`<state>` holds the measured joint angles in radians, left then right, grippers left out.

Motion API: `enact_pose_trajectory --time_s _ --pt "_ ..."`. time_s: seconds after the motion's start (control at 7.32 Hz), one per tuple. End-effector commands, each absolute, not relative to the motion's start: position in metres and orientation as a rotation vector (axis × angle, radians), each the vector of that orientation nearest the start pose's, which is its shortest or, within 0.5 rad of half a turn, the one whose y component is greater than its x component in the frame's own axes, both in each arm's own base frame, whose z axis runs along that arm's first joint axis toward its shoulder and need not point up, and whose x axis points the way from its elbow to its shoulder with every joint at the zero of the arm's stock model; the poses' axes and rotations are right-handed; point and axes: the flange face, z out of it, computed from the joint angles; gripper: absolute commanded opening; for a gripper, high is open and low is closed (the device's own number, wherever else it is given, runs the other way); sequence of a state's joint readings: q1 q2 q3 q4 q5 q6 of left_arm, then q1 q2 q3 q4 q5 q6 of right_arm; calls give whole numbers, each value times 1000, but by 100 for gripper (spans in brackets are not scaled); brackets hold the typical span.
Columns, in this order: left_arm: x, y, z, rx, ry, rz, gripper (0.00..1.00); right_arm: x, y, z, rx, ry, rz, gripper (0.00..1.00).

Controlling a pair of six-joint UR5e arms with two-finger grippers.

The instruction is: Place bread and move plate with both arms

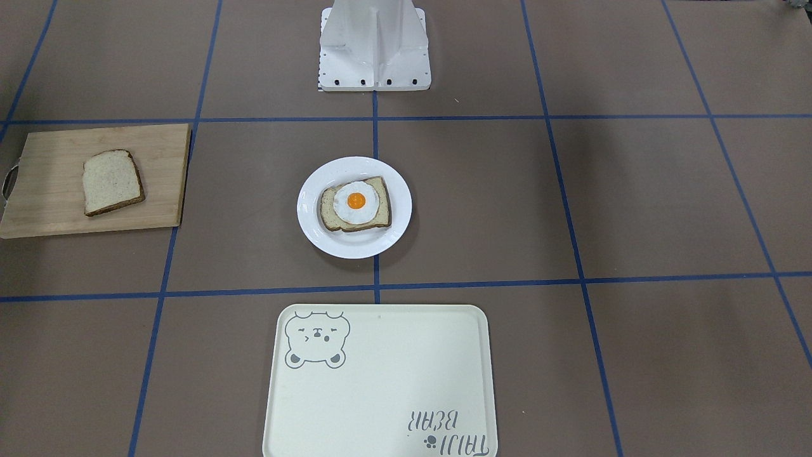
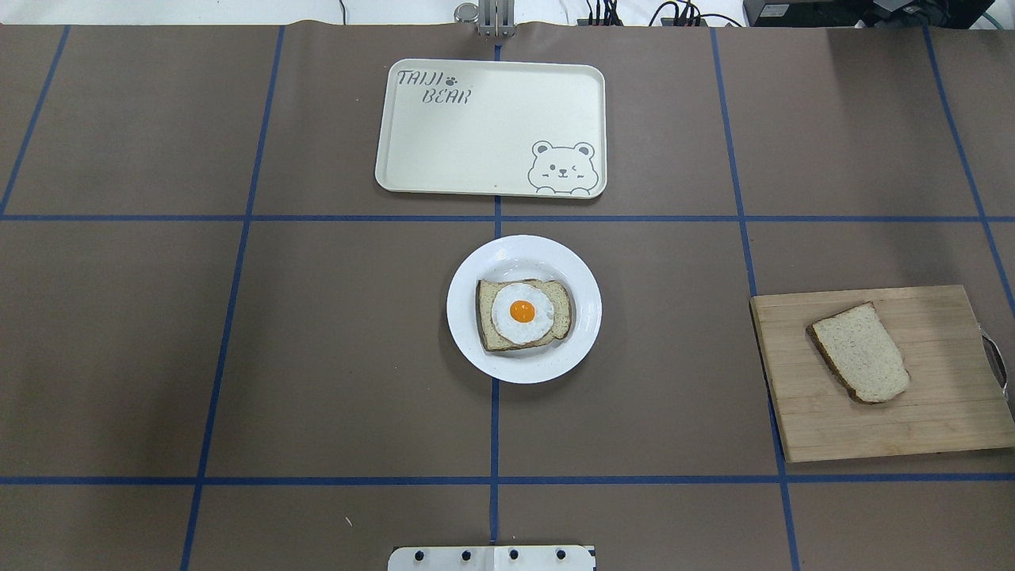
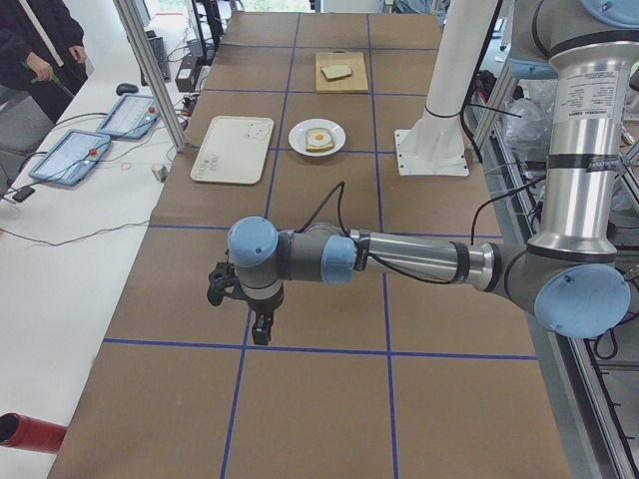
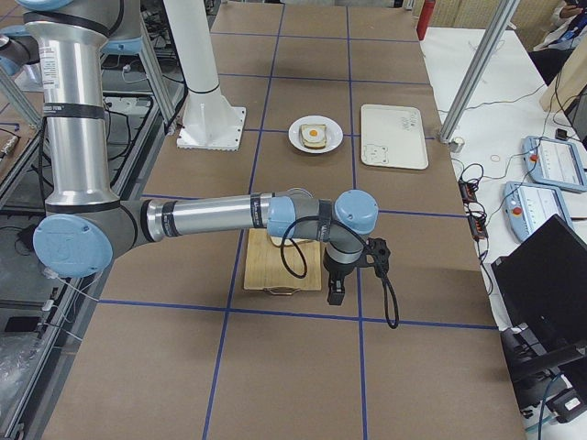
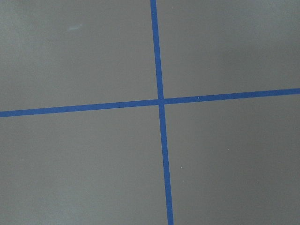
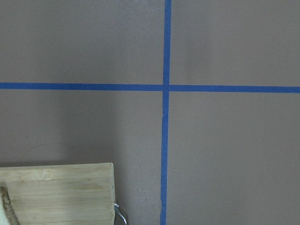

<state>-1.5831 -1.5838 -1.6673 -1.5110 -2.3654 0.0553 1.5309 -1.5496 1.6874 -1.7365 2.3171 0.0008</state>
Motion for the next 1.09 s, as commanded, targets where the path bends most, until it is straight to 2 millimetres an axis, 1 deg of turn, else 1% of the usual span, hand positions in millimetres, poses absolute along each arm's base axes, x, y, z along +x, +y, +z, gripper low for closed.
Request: enact_pose_trajectory --time_s 0.0,0.41,0.55,0.68,0.82,0.96 --pt "-68 -497 610 75 791 62 98 46 -498 608 -39 -745 -27 100" --pt "-68 -499 601 91 790 65 98 46 -500 595 -12 -744 -39 100" --pt "-68 -503 575 139 790 83 98 45 -507 574 73 -747 -70 100" --pt "-68 -509 550 200 787 110 98 45 -515 557 221 -739 -128 100" --pt "-69 -520 536 281 782 144 98 45 -519 550 319 -739 -161 100" --pt "-71 -539 529 371 744 168 98 45 -520 545 333 -759 -156 100"
